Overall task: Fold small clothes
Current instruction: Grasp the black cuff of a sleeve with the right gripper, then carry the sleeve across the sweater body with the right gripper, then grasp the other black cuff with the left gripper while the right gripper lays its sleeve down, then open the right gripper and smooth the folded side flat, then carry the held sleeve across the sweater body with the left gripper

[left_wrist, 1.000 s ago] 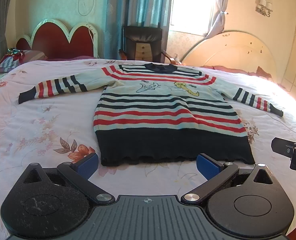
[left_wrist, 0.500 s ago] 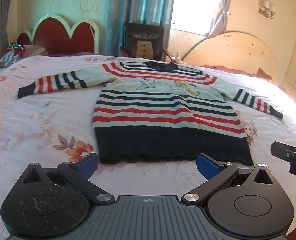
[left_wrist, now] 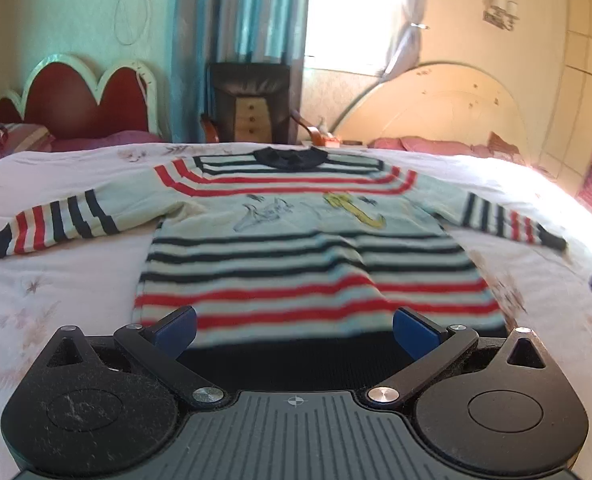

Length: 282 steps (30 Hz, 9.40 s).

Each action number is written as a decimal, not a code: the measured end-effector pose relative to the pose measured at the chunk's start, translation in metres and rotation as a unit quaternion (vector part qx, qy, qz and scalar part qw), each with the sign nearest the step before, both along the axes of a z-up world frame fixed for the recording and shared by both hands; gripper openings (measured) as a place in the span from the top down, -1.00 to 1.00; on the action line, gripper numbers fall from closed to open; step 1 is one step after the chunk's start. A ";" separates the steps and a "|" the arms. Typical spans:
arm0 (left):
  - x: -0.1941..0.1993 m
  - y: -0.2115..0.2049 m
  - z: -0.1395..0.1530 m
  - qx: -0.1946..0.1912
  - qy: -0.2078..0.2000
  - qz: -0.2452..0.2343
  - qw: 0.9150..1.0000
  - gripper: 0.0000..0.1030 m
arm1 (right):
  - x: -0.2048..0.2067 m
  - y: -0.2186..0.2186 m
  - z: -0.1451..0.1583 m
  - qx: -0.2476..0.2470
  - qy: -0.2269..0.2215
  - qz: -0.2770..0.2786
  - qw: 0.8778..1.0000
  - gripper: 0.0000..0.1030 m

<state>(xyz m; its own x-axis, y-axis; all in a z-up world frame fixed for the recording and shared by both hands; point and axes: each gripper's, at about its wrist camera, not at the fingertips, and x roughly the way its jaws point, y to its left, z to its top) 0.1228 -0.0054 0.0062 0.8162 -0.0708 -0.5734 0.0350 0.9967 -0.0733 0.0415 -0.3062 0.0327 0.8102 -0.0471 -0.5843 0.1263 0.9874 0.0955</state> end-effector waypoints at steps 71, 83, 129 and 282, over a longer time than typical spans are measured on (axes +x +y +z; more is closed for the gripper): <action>0.191 0.100 -0.082 -0.089 0.060 0.127 0.986 -0.99 | 0.298 0.143 -0.100 0.070 0.006 0.245 0.967 0.18; 0.310 0.003 -0.101 -0.226 0.106 0.000 0.968 -0.29 | 0.257 0.035 -0.074 0.140 -0.024 0.099 0.985 0.16; 0.315 0.082 -0.103 -0.169 0.068 0.034 0.983 0.91 | 0.323 -0.049 -0.159 0.414 0.048 -0.024 0.909 0.79; 0.170 0.336 -0.111 -0.157 -0.058 0.382 0.909 0.90 | 0.258 0.044 -0.067 0.070 0.054 0.136 0.987 0.51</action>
